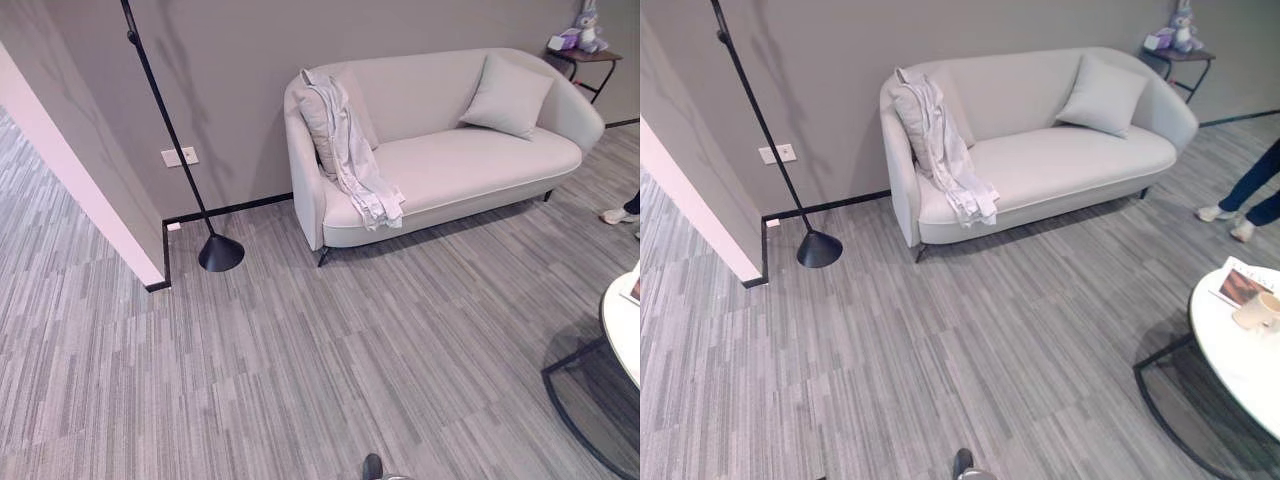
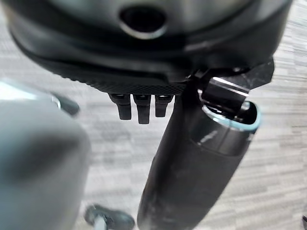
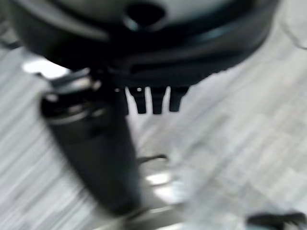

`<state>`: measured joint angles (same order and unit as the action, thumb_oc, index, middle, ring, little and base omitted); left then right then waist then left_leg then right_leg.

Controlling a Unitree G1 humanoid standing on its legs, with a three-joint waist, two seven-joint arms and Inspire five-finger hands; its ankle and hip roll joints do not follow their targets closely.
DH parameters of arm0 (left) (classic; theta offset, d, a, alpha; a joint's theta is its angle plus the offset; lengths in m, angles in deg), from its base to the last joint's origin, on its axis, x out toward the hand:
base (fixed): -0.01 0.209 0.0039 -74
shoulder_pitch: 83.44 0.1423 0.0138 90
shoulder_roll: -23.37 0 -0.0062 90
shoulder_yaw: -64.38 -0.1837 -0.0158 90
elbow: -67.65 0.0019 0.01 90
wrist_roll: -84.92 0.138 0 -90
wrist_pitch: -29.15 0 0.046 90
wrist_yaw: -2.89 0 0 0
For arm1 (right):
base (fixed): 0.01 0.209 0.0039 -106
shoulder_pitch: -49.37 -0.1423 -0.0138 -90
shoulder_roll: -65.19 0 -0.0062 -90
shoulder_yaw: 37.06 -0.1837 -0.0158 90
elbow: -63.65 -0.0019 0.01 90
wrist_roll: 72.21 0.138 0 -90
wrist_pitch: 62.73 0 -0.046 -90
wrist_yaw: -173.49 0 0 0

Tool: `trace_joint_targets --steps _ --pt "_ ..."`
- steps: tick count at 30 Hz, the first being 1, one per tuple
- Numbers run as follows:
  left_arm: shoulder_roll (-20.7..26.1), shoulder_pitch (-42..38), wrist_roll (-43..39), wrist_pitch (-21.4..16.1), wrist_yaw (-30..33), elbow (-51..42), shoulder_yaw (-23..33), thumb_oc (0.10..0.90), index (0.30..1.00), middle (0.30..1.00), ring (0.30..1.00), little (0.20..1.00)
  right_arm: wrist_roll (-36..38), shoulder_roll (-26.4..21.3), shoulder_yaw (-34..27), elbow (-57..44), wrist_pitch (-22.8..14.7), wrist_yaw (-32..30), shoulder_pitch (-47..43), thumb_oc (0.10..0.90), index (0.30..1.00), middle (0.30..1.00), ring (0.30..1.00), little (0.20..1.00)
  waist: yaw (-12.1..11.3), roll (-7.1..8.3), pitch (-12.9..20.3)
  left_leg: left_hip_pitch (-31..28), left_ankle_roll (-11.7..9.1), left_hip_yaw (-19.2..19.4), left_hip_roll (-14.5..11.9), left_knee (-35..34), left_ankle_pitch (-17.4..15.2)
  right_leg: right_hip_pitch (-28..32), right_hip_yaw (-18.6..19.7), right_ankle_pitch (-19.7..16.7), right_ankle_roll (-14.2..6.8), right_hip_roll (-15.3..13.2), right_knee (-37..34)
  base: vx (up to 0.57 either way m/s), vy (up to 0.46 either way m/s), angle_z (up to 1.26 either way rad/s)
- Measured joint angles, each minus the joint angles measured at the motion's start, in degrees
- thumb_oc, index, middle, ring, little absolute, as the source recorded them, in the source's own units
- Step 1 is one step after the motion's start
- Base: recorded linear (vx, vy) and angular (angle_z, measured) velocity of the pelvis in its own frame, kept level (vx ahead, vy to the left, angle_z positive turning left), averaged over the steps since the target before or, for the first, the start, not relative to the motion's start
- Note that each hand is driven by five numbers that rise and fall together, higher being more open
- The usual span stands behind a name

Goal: Hang the clothes on the sofa on the clothes rack.

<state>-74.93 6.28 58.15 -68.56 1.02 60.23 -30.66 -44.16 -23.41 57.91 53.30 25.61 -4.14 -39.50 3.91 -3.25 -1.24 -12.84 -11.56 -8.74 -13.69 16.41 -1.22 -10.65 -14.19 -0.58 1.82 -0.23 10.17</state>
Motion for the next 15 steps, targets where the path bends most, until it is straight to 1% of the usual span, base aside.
trace_joint_targets --steps 1,2,3,4,5,6,7,8,9,10,11,12,13,14,15 --pt "0.03 -0.25 -0.08 0.00 0.03 -0.49 0.19 0.800 0.900 0.900 0.900 0.900 -0.31 0.40 0.52 -0.39 -0.66 -0.06 -0.43 0.800 0.900 0.900 0.900 0.900 -0.29 0.53 -0.03 0.57 0.35 -0.07 -0.94 3.30 3.49 2.18 -0.43 1.08 1.41 1.72 -0.80 0.75 -0.768 0.18" --pt "1.19 -0.18 -0.28 0.16 0.09 -1.40 1.33 0.800 0.900 0.900 0.900 0.900 -0.51 1.77 1.44 -1.42 -1.18 -0.04 -0.24 0.800 0.900 0.900 0.900 0.900 -1.35 3.52 -0.01 4.21 1.24 1.12 -1.29 12.74 14.20 7.95 -0.13 2.74 3.53 3.31 -4.79 0.54 -0.616 -0.10" --pt "1.70 -0.25 -0.26 -0.03 0.20 -2.42 1.28 0.800 0.900 0.900 0.900 0.900 -0.58 2.27 2.30 -1.22 -1.58 -0.14 -0.57 0.800 0.900 0.900 0.900 0.900 -2.18 5.50 0.04 7.26 0.60 2.02 -1.85 19.60 15.83 9.79 0.54 3.36 4.50 3.57 -5.85 0.50 -0.525 -0.03" --pt "2.26 -0.31 -0.14 -0.31 0.93 -5.18 0.59 0.800 0.900 0.900 0.900 0.900 -0.91 2.63 2.61 -1.42 -1.70 -0.28 -1.28 0.800 0.900 0.900 0.900 0.900 -2.60 7.20 -0.23 13.34 1.22 2.25 -1.36 27.14 14.10 10.25 0.46 5.21 6.59 3.43 -5.34 0.29 -0.215 0.17" --pt "4.37 -1.64 -0.19 -0.93 1.13 -7.05 -0.82 0.800 0.900 0.900 0.900 0.900 -1.35 2.60 2.82 -1.37 -1.76 -0.46 -1.77 0.800 0.900 0.900 0.900 0.900 -3.86 7.89 -0.80 21.11 8.04 7.37 -3.46 37.51 11.48 12.44 1.41 6.80 8.02 3.95 -7.70 0.26 -0.123 0.23" --pt "5.61 -2.35 -0.34 -1.19 1.03 -9.06 -1.15 0.800 0.900 0.900 0.900 0.900 -2.05 2.69 2.88 -0.31 -1.10 -1.17 -2.91 0.800 0.900 0.900 0.900 0.900 -5.46 9.26 -2.47 24.47 11.87 11.19 -3.44 41.49 6.67 14.85 1.88 6.03 7.34 3.51 -8.79 0.29 -0.065 0.13" --pt "6.25 -2.46 -1.21 -1.75 1.06 -9.92 -0.87 0.800 0.900 0.900 0.900 0.900 -3.17 2.91 3.22 0.99 -0.91 -1.73 -4.11 0.800 0.900 0.900 0.900 0.900 -7.05 10.06 -3.72 28.53 11.96 11.93 0.79 41.19 2.51 16.89 2.59 6.29 7.01 2.47 -9.96 0.31 -0.005 -0.02" --pt "6.26 -2.85 -1.98 -1.82 1.11 -9.94 -0.87 0.800 0.900 0.900 0.900 0.900 -3.87 2.53 3.25 1.11 -0.79 -2.23 -4.48 0.800 0.900 0.900 0.900 0.900 -7.70 10.81 -3.87 32.09 11.66 11.56 4.51 39.68 0.45 17.61 2.54 6.54 6.56 1.66 -10.59 0.36 0.038 -0.38" --pt "5.16 -3.02 -4.15 -1.99 0.90 -10.14 -0.20 0.800 0.900 0.900 0.900 0.900 -6.00 0.86 5.32 0.99 -0.65 -2.94 -6.90 0.800 0.900 0.900 0.900 0.900 -10.08 9.75 -5.58 37.35 10.44 12.72 10.92 25.37 -1.59 20.08 3.63 7.74 3.39 1.35 -11.72 0.51 0.053 -0.65" --pt "3.20 -2.23 -5.53 -1.89 1.47 -9.13 1.51 0.800 0.900 0.900 0.900 0.900 -7.24 -0.29 7.24 0.79 -1.16 -2.71 -7.10 0.800 0.900 0.900 0.900 0.900 -10.72 6.63 -6.06 37.64 9.70 14.81 14.84 4.64 1.10 24.71 3.61 8.37 1.60 3.62 -14.36 0.49 0.038 -0.92" --pt "3.18 -1.21 -5.66 -1.59 1.33 -7.67 1.70 0.800 0.900 0.900 0.900 0.900 -7.74 0.05 8.56 0.44 -1.57 -2.74 -7.64 0.800 0.900 0.900 0.900 0.900 -11.50 6.14 -5.77 37.53 10.15 15.25 16.46 -1.22 2.15 27.37 3.55 9.77 0.39 4.02 -15.54 0.46 0.030 -0.99" --pt "2.46 0.07 -5.87 -1.23 1.17 -5.74 3.26 0.800 0.900 0.900 0.900 0.900 -8.33 0.55 10.32 0.80 -1.49 -2.63 -7.81 0.800 0.900 0.900 0.900 0.900 -12.08 6.13 -5.43 36.15 10.59 14.80 19.09 -9.43 2.19 29.55 5.10 12.11 -0.20 4.20 -15.54 0.55 0.031 -0.97" --pt "2.32 1.07 -6.80 -0.40 1.08 -2.97 5.72 0.800 0.900 0.900 0.900 0.900 -9.96 2.02 10.35 1.07 -1.43 -2.51 -6.85 0.800 0.900 0.900 0.900 0.900 -12.29 7.62 -5.36 35.72 14.37 14.50 22.45 -8.34 3.42 32.78 6.68 13.44 -1.79 4.39 -15.42 0.47 0.035 -0.97" --pt "2.21 2.86 -6.80 -0.22 1.15 -1.53 7.06 0.800 0.900 0.900 0.900 0.900 -10.84 2.56 10.26 1.25 -1.11 -2.50 -4.95 0.800 0.900 0.900 0.900 0.900 -12.20 6.70 -4.66 32.31 19.87 13.13 22.26 -7.72 3.51 35.12 7.95 13.48 -1.83 6.54 -13.58 0.47 0.045 -0.44" --pt "2.36 3.54 -6.82 0.32 1.28 -0.91 7.53 0.800 0.900 0.900 0.900 0.900 -11.28 3.67 10.25 1.22 -1.22 -2.75 -3.94 0.800 0.900 0.900 0.900 0.900 -11.54 7.88 -4.45 31.01 21.25 12.47 22.57 -6.93 7.03 36.41 8.06 13.55 -1.93 6.74 -11.62 0.20 0.035 -0.03"
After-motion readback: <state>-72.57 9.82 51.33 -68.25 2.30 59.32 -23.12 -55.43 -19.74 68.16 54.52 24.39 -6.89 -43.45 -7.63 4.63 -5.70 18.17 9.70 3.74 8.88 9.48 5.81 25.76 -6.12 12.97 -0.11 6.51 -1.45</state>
